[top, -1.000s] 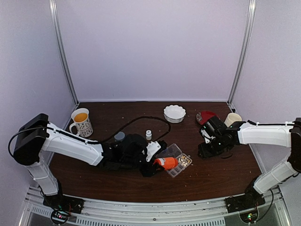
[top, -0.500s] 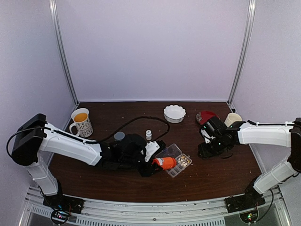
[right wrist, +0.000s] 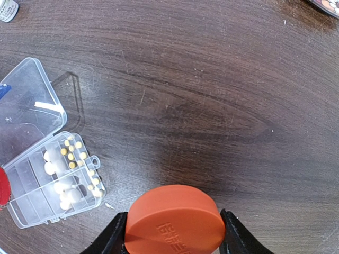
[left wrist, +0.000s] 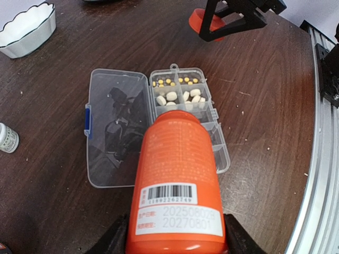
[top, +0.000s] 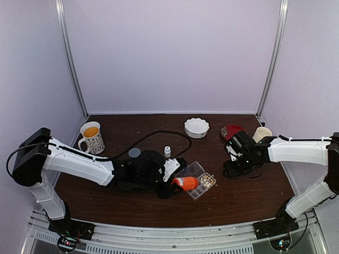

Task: Sort the pills into containers
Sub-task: Pour the pill into the compartment of the pill container.

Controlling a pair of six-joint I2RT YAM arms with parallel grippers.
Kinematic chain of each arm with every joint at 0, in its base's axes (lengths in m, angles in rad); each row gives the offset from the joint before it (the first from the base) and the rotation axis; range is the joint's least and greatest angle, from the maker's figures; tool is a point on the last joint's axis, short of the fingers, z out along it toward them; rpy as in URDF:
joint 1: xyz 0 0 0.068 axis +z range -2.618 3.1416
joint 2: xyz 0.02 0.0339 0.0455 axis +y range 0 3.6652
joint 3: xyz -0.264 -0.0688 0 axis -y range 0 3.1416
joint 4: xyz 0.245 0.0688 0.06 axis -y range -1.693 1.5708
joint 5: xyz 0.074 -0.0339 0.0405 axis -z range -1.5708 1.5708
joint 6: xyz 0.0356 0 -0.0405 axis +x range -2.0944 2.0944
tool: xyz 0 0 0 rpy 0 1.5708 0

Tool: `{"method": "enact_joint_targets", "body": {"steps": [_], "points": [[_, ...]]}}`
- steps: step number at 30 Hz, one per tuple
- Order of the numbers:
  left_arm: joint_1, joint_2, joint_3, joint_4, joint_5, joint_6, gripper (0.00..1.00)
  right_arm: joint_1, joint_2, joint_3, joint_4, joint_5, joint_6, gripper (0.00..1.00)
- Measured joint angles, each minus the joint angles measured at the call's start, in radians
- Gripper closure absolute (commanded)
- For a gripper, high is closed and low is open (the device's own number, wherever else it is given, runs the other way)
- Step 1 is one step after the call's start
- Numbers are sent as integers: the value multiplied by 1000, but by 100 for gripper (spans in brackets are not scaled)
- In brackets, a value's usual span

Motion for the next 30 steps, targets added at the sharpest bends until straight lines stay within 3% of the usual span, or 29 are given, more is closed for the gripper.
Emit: {"method": "enact_joint_targets", "body": {"steps": [30], "points": [[-11,11,30,-42,-10,-11,100,0,-23,-2,6,-26,-18,100]]}}
